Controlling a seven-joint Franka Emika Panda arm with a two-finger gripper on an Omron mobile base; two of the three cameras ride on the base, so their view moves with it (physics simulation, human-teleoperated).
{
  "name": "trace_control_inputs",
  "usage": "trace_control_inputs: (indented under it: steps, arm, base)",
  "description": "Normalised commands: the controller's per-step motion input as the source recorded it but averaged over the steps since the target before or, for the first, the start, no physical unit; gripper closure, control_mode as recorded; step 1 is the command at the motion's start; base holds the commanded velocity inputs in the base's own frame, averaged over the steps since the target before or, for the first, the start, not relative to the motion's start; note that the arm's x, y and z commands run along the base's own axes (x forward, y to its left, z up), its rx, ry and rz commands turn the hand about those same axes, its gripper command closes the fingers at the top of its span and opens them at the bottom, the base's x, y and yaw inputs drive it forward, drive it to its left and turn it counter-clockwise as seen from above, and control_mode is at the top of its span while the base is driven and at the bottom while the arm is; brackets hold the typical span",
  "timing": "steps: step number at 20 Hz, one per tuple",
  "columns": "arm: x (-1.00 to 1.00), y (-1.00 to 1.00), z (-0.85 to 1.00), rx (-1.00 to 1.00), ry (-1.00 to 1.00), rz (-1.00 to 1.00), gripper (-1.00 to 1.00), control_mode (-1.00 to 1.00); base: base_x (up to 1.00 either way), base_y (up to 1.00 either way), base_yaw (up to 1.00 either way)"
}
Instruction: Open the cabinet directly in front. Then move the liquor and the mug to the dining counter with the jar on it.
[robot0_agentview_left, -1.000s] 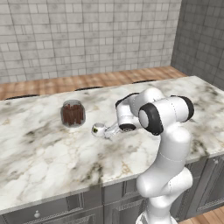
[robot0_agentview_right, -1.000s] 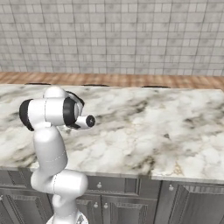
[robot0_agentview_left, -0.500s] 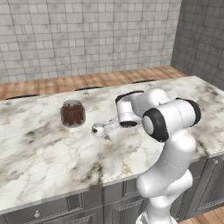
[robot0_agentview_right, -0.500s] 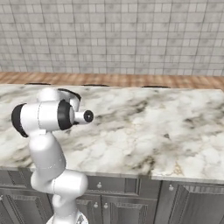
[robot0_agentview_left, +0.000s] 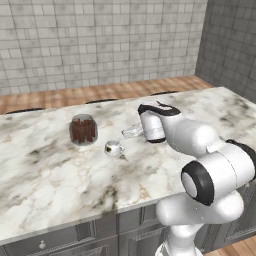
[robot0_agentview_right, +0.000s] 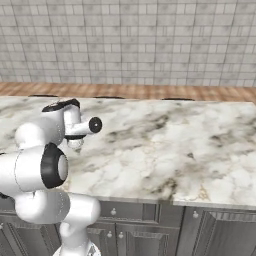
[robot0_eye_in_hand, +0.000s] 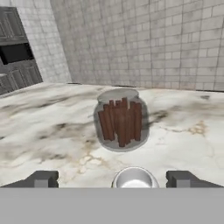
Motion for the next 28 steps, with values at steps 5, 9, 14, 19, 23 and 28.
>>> trace_control_inputs:
  steps: [5, 9, 14, 19, 23, 28]
  arm:
    - [-0.95, -0.54, 1.00, 0.15, 0.01, -0.17, -1.00, -1.00]
    - [-1.00, -0.60, 1.00, 0.11, 0.08, -0.15, -1.00, -1.00]
    - [-1.00, -0.52, 1.00, 0.04, 0.12, -0.10, -1.00, -1.00]
    - [-1.00, -0.42, 1.00, -0.01, 0.18, -0.09, -1.00, -1.00]
    - [-1.00, -0.19, 0.97, -0.18, 0.22, -0.06, -1.00, -1.00]
    - [-1.00, 0.00, 0.26, -0.33, 0.23, -0.02, -1.00, -1.00]
  base:
    - [0.00, 0.00, 0.00]
    - [0.00, 0.00, 0.00]
    - [0.00, 0.00, 0.00]
    - [0.00, 0.00, 0.00]
    - [0.00, 0.00, 0.00]
    - [0.00, 0.00, 0.00]
